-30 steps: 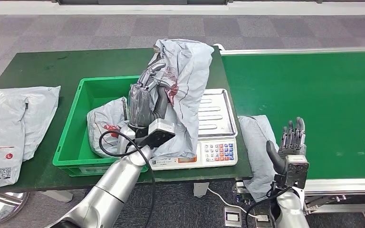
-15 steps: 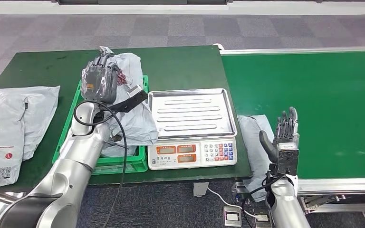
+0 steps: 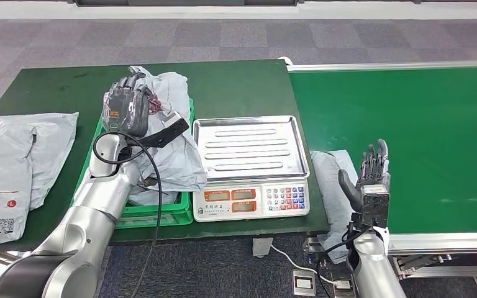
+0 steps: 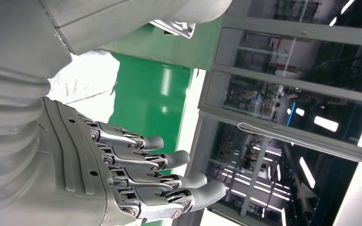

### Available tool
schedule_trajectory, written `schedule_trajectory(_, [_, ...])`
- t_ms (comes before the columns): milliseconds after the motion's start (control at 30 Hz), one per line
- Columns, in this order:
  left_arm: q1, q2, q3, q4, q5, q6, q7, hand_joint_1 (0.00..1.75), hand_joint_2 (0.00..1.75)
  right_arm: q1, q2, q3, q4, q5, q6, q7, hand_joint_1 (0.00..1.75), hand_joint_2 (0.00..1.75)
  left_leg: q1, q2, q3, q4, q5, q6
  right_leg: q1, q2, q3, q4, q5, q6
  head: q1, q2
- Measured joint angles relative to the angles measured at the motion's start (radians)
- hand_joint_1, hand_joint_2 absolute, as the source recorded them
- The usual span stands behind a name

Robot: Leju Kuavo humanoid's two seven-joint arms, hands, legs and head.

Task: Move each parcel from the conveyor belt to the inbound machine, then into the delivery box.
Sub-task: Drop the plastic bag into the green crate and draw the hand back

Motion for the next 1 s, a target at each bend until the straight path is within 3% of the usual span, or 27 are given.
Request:
schedule_trajectory(67, [-0.038,0.055,-0.015,0.049,-0.001,-0.074,0.142,1.75,1.75,0.001,-0.005,0.0,0.008,0.0,-0.005,0.0,0.0,1.75,0.0,0.004,0.0,0.0,0.0,-0.001,0.0,0.004,-0.002,0.0,0.001,-0.002,0.0,0.0])
schedule_trajectory(133, [-0.072,0.114,-0.024,0.088,0.007,-0.112,0.224,1.75,1.75,0.006,-0.012,0.0,0.018,0.001,-0.006,0.0,0.0,1.75,0.001,0.011,0.0,0.0,0.0,-0.002,0.001,0.01,-0.005,0.0,0.003,-0.004,0.0,0.0])
schedule_trajectory(300, [-0.131,0.205,-0.037,0.149,-0.026,-0.162,0.283,1.75,1.75,0.01,-0.026,0.0,0.044,0.003,-0.01,0.0,0.0,1.75,0.003,0.01,-0.001,0.0,0.001,-0.003,0.003,0.009,-0.006,0.0,0.003,-0.006,0.0,0.0])
schedule_trajectory(567, [-0.223,0.272,-0.082,0.206,-0.055,-0.267,0.355,1.75,1.75,0.0,-0.027,0.0,0.064,0.003,-0.029,0.0,0.0,1.75,0.003,0.01,-0.002,0.0,0.001,-0.003,0.003,0.009,-0.006,0.0,0.004,-0.005,0.0,0.0])
schedule_trajectory(633, [-0.242,0.275,-0.115,0.228,-0.055,-0.425,0.407,1.75,1.75,-0.004,-0.028,0.0,0.068,0.003,-0.038,0.0,0.0,1.75,0.003,0.009,-0.002,0.0,0.001,-0.003,0.003,0.008,-0.006,0.0,0.004,-0.005,0.0,0.0])
schedule_trajectory(733, [-0.251,0.274,-0.198,0.256,-0.056,-0.815,0.474,1.75,1.75,-0.008,-0.035,0.0,0.073,0.003,-0.045,0.0,0.0,1.75,0.003,0.008,-0.002,0.0,0.001,-0.003,0.003,0.008,-0.006,0.0,0.004,-0.005,0.0,0.0])
schedule_trajectory(767, [-0.25,0.274,-0.221,0.261,-0.056,-0.899,0.481,1.75,1.75,-0.008,-0.038,0.0,0.073,0.003,-0.046,0.0,0.0,1.75,0.003,0.008,-0.002,0.0,0.001,-0.003,0.003,0.008,-0.006,0.0,0.004,-0.005,0.0,0.0])
schedule_trajectory(833, [-0.25,0.272,-0.256,0.27,-0.057,-0.952,0.481,1.75,1.75,-0.008,-0.042,-0.001,0.074,0.003,-0.046,0.0,0.0,1.75,0.003,0.008,-0.002,0.0,0.001,-0.003,0.003,0.008,-0.006,0.0,0.004,-0.005,0.0,0.0])
schedule_trajectory(933, [-0.254,0.269,-0.29,0.279,-0.058,-0.946,0.482,1.75,1.75,-0.008,-0.043,-0.001,0.074,0.003,-0.046,0.0,0.0,1.75,0.002,0.008,-0.002,0.0,0.001,-0.003,0.002,0.008,-0.006,0.0,0.004,-0.005,0.0,0.0])
schedule_trajectory(967, [-0.254,0.269,-0.297,0.282,-0.058,-0.944,0.482,1.5,1.75,-0.008,-0.044,-0.001,0.074,0.003,-0.046,0.0,0.0,1.75,0.002,0.008,-0.002,0.0,0.001,-0.003,0.002,0.008,-0.006,0.0,0.004,-0.005,0.0,0.0])
schedule_trajectory(1000, [-0.255,0.268,-0.302,0.285,-0.058,-0.942,0.482,1.1,1.75,-0.008,-0.045,-0.001,0.075,0.003,-0.046,0.0,0.0,1.75,0.002,0.009,-0.002,0.0,0.001,-0.003,0.002,0.009,-0.006,0.0,0.004,-0.005,0.0,0.0])
